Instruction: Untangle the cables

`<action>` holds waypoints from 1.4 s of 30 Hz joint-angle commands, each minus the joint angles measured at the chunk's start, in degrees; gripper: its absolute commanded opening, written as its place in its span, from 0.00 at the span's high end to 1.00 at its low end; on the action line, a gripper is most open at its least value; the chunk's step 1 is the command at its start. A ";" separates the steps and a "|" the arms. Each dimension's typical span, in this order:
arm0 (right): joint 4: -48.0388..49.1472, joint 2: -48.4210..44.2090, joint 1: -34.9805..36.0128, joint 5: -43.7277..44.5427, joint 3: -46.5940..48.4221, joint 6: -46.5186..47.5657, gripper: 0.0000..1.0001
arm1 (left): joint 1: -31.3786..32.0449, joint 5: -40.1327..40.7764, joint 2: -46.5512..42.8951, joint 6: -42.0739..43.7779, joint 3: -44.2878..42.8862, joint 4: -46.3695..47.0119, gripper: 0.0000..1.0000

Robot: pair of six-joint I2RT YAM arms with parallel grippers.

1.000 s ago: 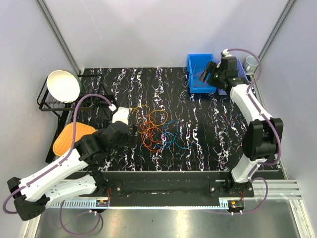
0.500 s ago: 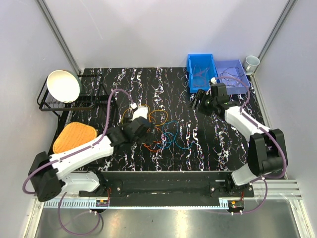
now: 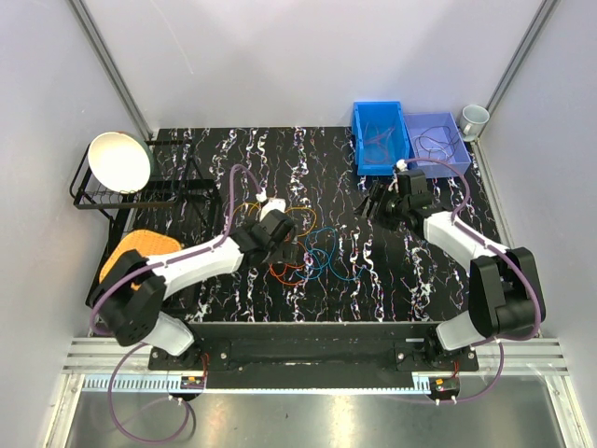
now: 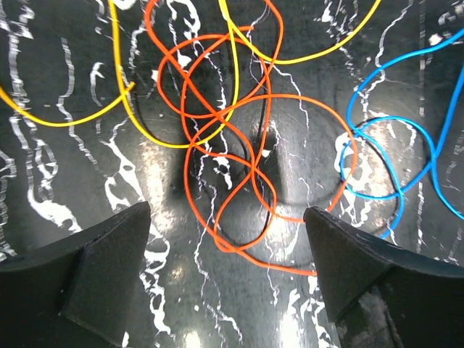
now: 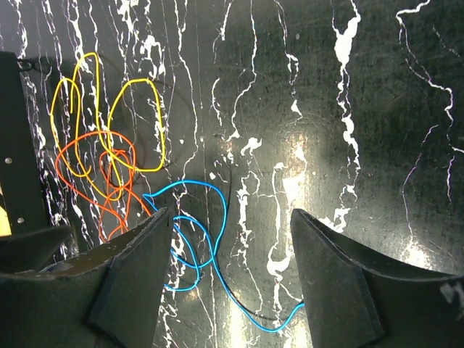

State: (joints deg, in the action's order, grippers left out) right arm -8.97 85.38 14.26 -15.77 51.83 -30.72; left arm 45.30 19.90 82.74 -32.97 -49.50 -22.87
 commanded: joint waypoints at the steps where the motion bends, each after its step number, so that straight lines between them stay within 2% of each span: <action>1: 2.73 -1.45 0.24 -1.46 -0.68 0.49 0.28 | -0.82 -2.24 4.17 -0.86 -3.93 3.28 0.11; 6: 2.73 -2.06 0.33 -1.46 -1.73 1.54 0.29 | -2.14 -2.85 9.53 -3.94 -5.79 0.64 0.17; 11: 2.64 -2.15 0.33 -1.63 -2.61 1.98 0.28 | -2.14 -3.90 11.13 -6.40 -5.53 0.29 0.25; 13: 2.82 -1.89 0.33 -1.63 -2.61 2.16 0.29 | -2.06 -4.25 11.74 -6.75 -5.35 0.20 0.35; 15: 2.82 -1.80 0.33 -1.81 -2.53 2.16 0.29 | -1.97 -4.52 12.18 -6.58 -5.52 0.29 0.49; 16: 2.82 -1.80 0.33 -1.90 -2.53 2.16 0.29 | -2.06 -4.69 12.36 -6.49 -5.61 0.46 0.64; 18: 2.82 -1.89 0.33 -1.90 -2.26 2.16 0.29 | -1.71 -4.78 12.27 -5.97 -6.31 0.20 0.83; 19: 2.82 -1.80 0.33 -1.90 -2.35 2.16 0.29 | -1.44 -4.70 12.27 -5.79 -6.75 0.11 0.97; 20: 2.82 -1.89 0.24 -1.90 -2.26 2.16 0.29 | -1.09 -4.61 12.01 -5.18 -7.28 0.02 1.00; 25: 2.73 -3.03 0.24 -1.37 -2.61 2.16 0.29 | 4.35 -4.26 10.52 -2.02 -16.05 -4.45 1.00; 29: 2.03 -4.26 0.42 -0.67 -2.79 2.42 0.29 | 8.57 -2.33 4.99 0.36 -24.84 -10.68 1.00; 33: 1.94 -4.70 0.42 -0.75 -2.70 2.16 0.29 | 7.70 3.81 1.99 1.15 -30.91 -15.52 1.00; 37: 1.94 -4.96 0.33 -1.19 -2.70 1.72 0.29 | 3.58 2.60 1.20 3.00 -30.14 -15.62 1.00; 38: 1.59 -5.05 0.33 -1.11 -2.79 1.72 0.29 | 1.65 2.25 1.20 3.00 -29.79 -15.45 0.98; 39: 1.50 -5.49 0.24 -1.11 -2.79 1.80 0.29 | 0.77 1.90 1.28 3.00 -28.65 -15.27 0.86; 41: 0.98 -5.84 0.33 -1.11 -2.97 1.98 0.28 | -2.12 1.37 2.07 2.74 -27.42 -14.57 0.74; 42: 0.80 -5.93 0.33 -1.11 -2.97 2.15 0.28 | -2.93 0.67 2.51 2.65 -26.10 -14.31 0.65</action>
State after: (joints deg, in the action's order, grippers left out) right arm -8.43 82.32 14.26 -16.19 49.04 -29.34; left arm 46.13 20.25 83.33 -31.11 -78.85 -36.07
